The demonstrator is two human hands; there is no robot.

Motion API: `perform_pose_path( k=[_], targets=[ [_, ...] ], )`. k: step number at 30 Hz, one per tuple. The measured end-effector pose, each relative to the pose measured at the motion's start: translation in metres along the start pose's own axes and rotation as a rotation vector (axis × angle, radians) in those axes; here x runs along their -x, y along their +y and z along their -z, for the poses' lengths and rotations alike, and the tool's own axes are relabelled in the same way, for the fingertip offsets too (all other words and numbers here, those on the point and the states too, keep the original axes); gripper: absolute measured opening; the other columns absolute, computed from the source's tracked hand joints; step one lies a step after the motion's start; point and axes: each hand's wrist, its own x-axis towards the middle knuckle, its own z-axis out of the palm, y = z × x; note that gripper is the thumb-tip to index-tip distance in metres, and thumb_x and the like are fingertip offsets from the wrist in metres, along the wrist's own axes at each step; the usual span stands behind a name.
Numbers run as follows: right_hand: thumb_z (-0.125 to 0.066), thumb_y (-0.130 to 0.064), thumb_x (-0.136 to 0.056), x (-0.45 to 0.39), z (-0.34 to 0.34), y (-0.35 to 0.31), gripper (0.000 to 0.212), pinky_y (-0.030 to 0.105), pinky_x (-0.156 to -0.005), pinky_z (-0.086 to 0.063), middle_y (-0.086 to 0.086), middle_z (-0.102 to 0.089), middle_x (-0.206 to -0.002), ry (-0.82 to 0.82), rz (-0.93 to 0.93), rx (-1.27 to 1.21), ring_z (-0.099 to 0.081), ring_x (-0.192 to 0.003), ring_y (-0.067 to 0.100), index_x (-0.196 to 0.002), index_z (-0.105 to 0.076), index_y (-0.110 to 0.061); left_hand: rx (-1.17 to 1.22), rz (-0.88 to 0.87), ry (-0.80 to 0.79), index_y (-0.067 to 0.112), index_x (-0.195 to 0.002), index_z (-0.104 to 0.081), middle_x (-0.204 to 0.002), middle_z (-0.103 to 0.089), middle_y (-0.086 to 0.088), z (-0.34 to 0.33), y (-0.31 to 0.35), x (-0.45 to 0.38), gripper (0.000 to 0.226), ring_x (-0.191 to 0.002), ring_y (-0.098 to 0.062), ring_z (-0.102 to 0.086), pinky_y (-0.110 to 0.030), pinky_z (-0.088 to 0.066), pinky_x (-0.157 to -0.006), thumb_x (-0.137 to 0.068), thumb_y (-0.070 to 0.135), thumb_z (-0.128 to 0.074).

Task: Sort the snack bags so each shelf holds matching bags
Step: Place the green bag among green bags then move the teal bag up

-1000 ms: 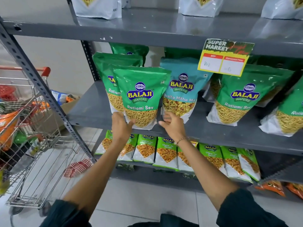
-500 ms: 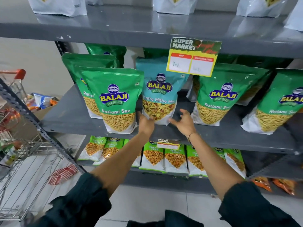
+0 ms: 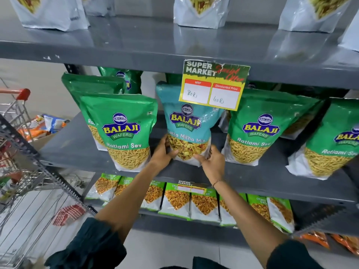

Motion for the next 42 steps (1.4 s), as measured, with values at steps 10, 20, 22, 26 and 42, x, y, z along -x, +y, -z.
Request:
perform_pose_path(
  k=[10, 20, 22, 26, 42],
  targets=[
    [-0.08, -0.039, -0.064, 0.083, 0.037, -0.004, 0.054, 0.004, -0.059, -0.044, 0.002, -0.075, -0.092, 0.198, 0.084, 0.032, -0.064, -0.075, 0.008, -0.109, -0.067, -0.011, -0.079, -0.091, -0.263, 0.008, -0.132, -0.04, -0.125, -0.051, 0.0, -0.001, 0.012, 0.044, 0.053, -0.116, -0.01, -0.043, -0.02, -0.036, -0.097, -0.084, 0.002, -0.062],
    [-0.082, -0.032, -0.063, 0.196, 0.078, -0.02, 0.041, 0.039, -0.073, -0.06, 0.005, -0.074, -0.09, 0.31, -0.004, -0.203, -0.07, -0.084, 0.015, -0.098, -0.067, -0.015, -0.034, -0.192, -0.443, 0.011, -0.125, -0.038, -0.131, -0.054, -0.014, 0.005, 0.026, 0.137, 0.058, -0.125, -0.023, -0.051, -0.048, -0.039, -0.108, -0.077, 0.008, -0.071],
    [-0.081, -0.013, -0.066, 0.207, 0.092, -0.039, 0.04, 0.027, -0.078, -0.058, 0.005, -0.073, -0.095, 0.274, 0.028, -0.306, -0.069, -0.087, 0.007, -0.103, -0.066, -0.014, -0.027, -0.266, -0.448, 0.014, -0.12, -0.039, -0.128, -0.055, -0.008, 0.017, 0.043, 0.157, 0.059, -0.121, -0.017, -0.053, -0.042, -0.042, -0.106, -0.073, 0.014, -0.075],
    [-0.08, -0.01, -0.066, 0.206, 0.128, -0.096, 0.041, 0.013, -0.076, -0.054, -0.008, -0.071, -0.092, 0.149, 0.153, -0.328, -0.067, -0.082, -0.004, -0.103, -0.065, -0.021, 0.006, -0.415, -0.397, 0.025, -0.103, -0.043, -0.11, -0.062, 0.002, 0.05, 0.088, 0.186, 0.048, -0.094, 0.0, -0.062, -0.021, -0.048, -0.088, -0.072, 0.01, -0.076],
    [-0.083, -0.015, -0.063, 0.028, 0.19, -0.322, 0.029, 0.034, -0.085, -0.054, 0.001, -0.072, -0.088, -0.024, 0.448, -0.275, -0.065, -0.089, 0.018, -0.088, -0.07, -0.014, 0.011, -0.705, 0.071, 0.017, -0.106, -0.047, -0.109, -0.068, -0.008, 0.159, 0.303, 0.131, 0.072, -0.103, -0.023, -0.065, -0.041, -0.052, -0.094, -0.049, 0.037, -0.087]
  ],
)
